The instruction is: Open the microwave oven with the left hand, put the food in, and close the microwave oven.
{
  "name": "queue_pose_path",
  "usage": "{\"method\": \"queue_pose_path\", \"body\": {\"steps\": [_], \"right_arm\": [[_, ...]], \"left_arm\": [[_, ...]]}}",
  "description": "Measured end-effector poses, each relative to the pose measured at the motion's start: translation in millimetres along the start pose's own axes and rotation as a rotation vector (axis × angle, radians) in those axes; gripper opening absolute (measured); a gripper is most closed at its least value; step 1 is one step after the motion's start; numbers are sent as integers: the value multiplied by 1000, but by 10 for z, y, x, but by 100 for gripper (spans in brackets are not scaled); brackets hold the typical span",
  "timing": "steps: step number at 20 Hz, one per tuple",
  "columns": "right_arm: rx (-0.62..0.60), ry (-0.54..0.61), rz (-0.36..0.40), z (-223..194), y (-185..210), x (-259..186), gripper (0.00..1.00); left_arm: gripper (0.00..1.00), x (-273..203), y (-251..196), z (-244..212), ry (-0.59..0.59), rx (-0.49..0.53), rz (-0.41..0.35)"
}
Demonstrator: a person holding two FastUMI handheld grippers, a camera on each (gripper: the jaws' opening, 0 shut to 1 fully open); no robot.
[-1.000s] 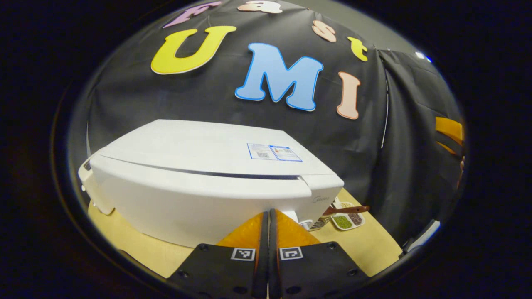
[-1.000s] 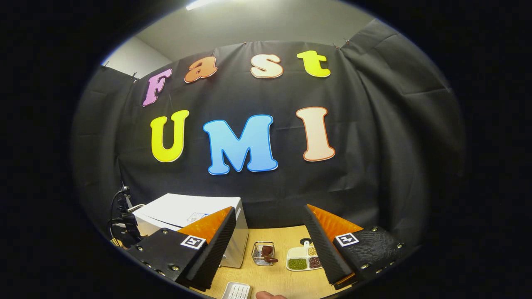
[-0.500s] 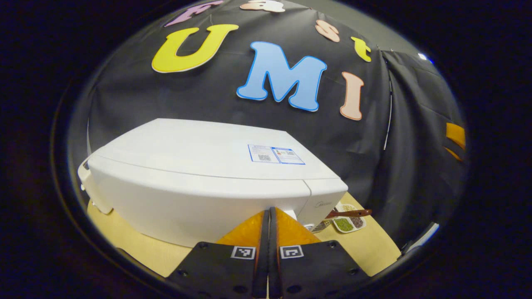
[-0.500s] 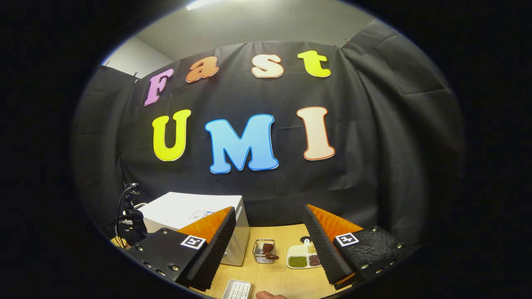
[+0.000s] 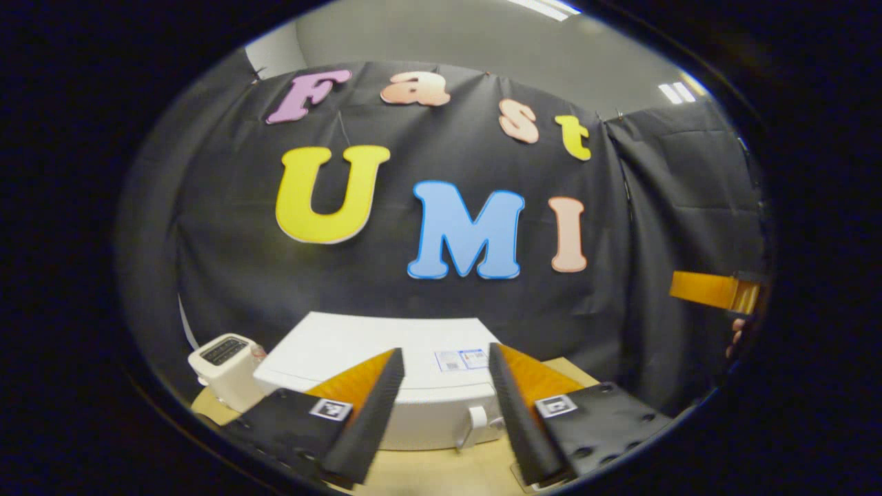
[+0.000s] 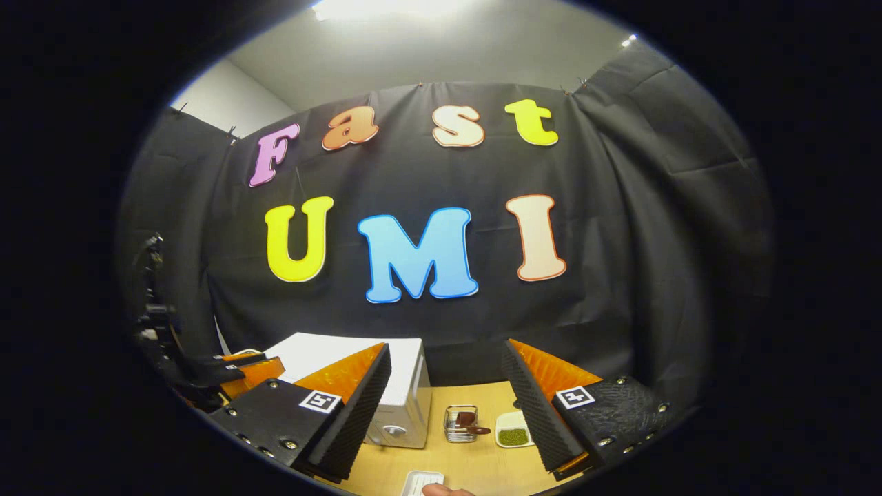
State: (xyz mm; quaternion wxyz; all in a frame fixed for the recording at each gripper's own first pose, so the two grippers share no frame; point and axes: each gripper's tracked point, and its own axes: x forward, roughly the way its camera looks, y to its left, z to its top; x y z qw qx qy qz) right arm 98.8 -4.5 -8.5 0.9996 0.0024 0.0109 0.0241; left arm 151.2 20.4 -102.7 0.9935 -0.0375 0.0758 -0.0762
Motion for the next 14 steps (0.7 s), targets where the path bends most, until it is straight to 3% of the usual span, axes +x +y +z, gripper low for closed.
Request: {"method": "queue_pose_path", "body": {"steps": [1,5,10,14], "right_arm": [[-1,-7,6,5,88,-23,97],[7,-31,20,50,416,-163,98],[29,-27,13,-41,673,-291,98],[39,-45,13,56,843,-336,96]], "left_arm": [[100,-205,98,214,-39,8,33],[96,-916,303,531,-96,10,63],[96,-1259,631,650,-119,62,101],[97,-1466,713,712,-134,70,87]]}}
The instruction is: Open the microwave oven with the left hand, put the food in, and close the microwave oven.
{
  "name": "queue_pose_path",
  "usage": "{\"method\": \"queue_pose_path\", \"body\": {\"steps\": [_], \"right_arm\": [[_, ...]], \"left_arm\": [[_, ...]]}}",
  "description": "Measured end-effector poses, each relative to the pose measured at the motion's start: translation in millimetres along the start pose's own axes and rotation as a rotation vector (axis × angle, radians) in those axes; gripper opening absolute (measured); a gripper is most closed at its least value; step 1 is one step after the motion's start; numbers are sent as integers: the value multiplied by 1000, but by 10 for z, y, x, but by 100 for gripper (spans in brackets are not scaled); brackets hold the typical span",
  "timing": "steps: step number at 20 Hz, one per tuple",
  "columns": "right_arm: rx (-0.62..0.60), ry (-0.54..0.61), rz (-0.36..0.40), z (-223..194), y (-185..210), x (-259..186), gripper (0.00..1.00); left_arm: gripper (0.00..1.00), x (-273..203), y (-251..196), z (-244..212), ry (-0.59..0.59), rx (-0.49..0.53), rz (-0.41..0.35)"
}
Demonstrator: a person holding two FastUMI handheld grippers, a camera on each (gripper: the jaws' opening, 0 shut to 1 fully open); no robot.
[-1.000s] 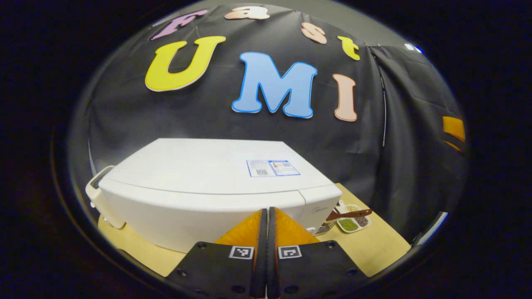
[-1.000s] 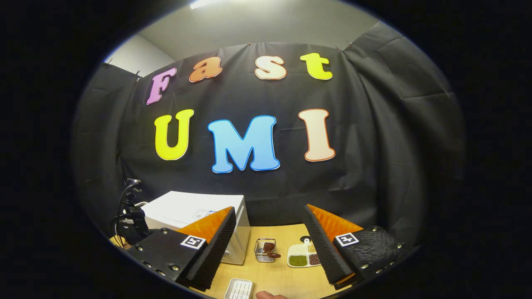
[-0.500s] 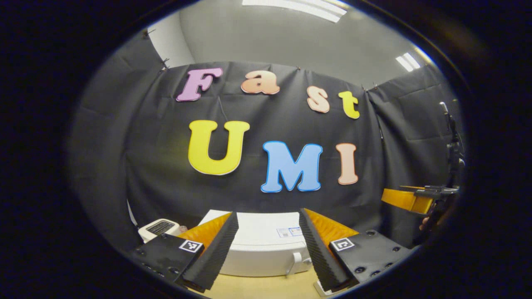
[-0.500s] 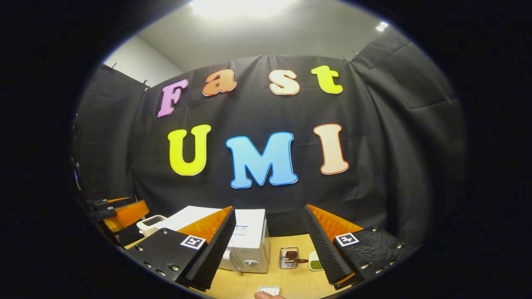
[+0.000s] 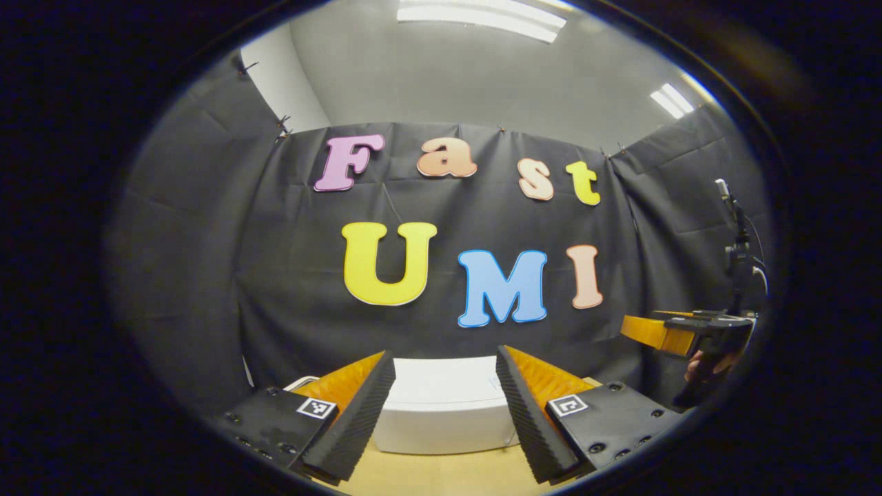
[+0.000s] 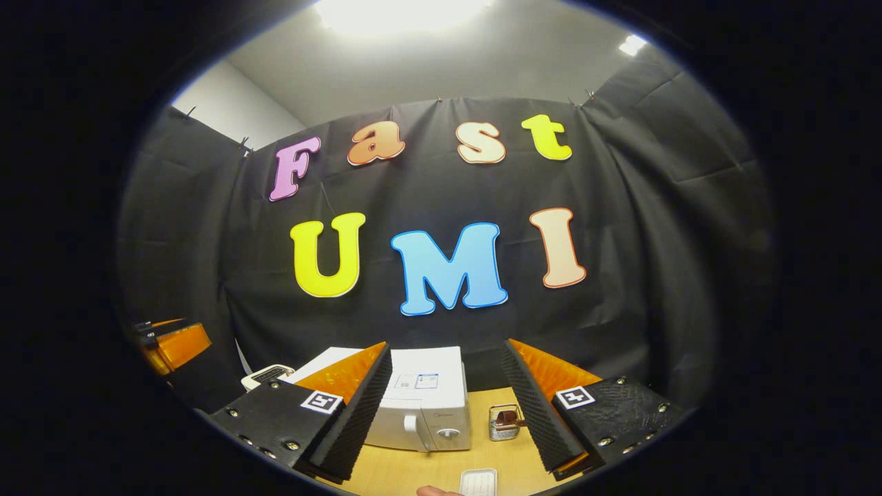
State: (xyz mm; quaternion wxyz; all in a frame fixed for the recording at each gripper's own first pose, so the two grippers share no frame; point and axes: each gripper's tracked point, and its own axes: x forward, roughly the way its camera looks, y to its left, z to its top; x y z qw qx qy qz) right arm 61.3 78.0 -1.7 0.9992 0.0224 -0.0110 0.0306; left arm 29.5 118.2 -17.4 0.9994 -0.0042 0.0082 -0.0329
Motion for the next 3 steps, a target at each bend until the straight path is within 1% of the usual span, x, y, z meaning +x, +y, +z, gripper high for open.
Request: {"method": "queue_pose_path", "body": {"steps": [3], "right_arm": [[-15,-12,5,14,165,-68,96]], "left_arm": [[96,-126,73,50,-6,-5,-12]]}}
